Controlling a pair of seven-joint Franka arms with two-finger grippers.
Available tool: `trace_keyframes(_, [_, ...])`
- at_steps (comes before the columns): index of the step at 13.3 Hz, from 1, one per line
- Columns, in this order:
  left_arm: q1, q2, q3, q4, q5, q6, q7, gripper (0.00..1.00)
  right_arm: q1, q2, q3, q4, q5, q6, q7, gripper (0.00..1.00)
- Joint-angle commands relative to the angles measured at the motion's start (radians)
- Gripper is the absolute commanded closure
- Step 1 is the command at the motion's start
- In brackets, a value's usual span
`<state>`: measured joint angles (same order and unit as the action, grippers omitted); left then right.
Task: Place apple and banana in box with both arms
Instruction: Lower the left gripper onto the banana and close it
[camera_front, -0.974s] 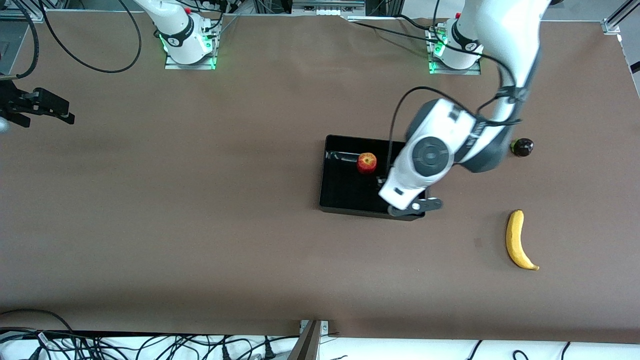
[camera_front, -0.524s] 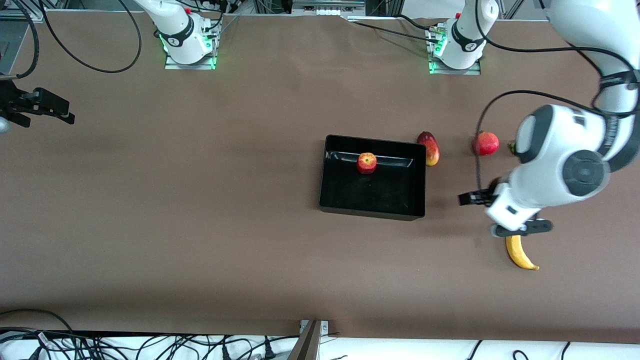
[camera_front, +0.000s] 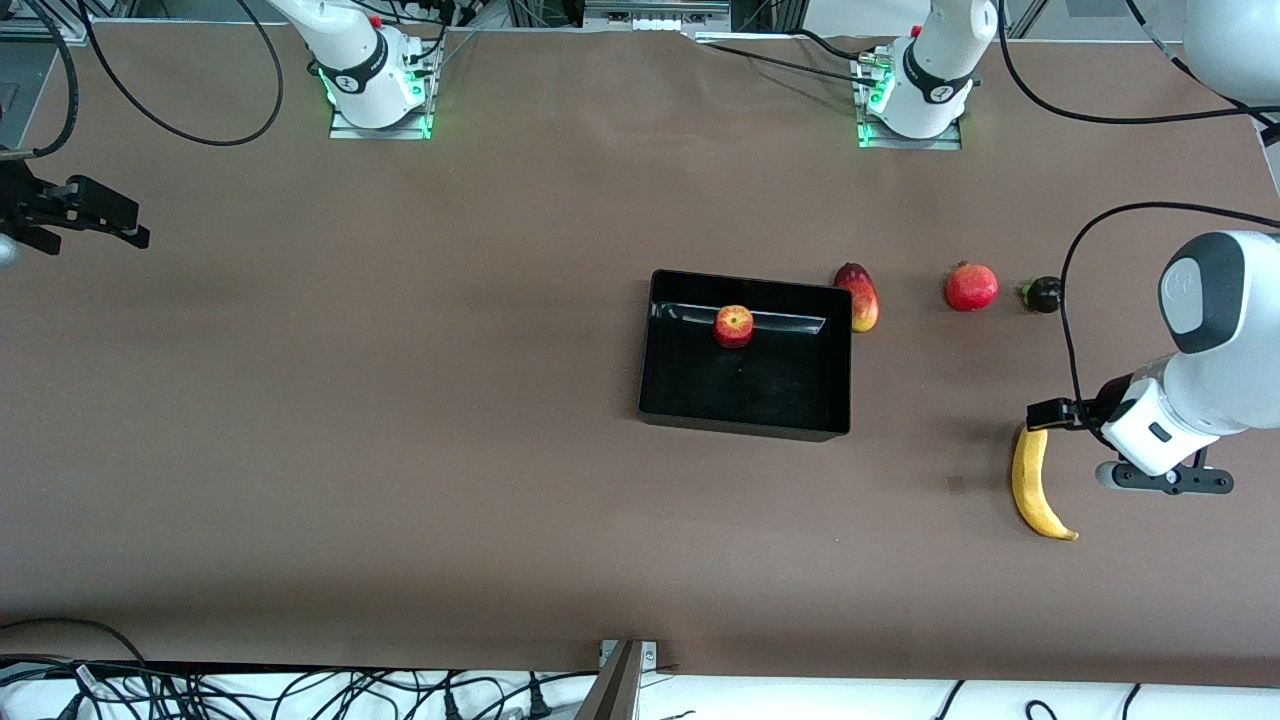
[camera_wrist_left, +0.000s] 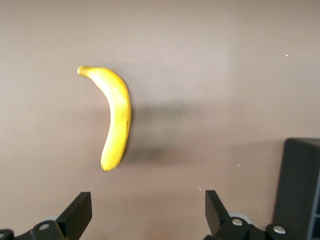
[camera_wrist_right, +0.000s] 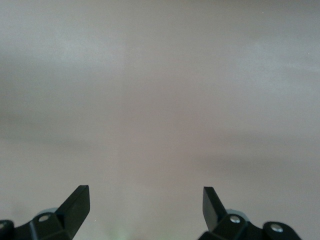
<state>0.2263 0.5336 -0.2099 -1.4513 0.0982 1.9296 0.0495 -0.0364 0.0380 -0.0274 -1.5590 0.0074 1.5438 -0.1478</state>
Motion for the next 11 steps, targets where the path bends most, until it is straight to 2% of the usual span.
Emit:
trace_keyframes(1, [0.01, 0.045, -0.01, -0.008, 0.049, 0.093, 0.062, 0.0, -0.006, -0.009, 0.009, 0.004, -0.004, -0.014, 0.008, 0.0])
trace_keyframes(4, [0.028, 0.1, -0.01, -0.006, 0.064, 0.208, 0.079, 0.0, -0.007, -0.009, 0.009, 0.004, -0.004, -0.014, 0.008, 0.0])
trace_keyframes(7, [0.039, 0.172, -0.008, -0.008, 0.127, 0.317, 0.079, 0.0, -0.007, -0.009, 0.009, 0.004, -0.004, -0.014, 0.008, 0.0])
trace_keyframes(11, [0.047, 0.253, -0.008, -0.009, 0.13, 0.399, 0.104, 0.0, -0.007, -0.009, 0.009, 0.004, -0.004, -0.016, 0.008, 0.0])
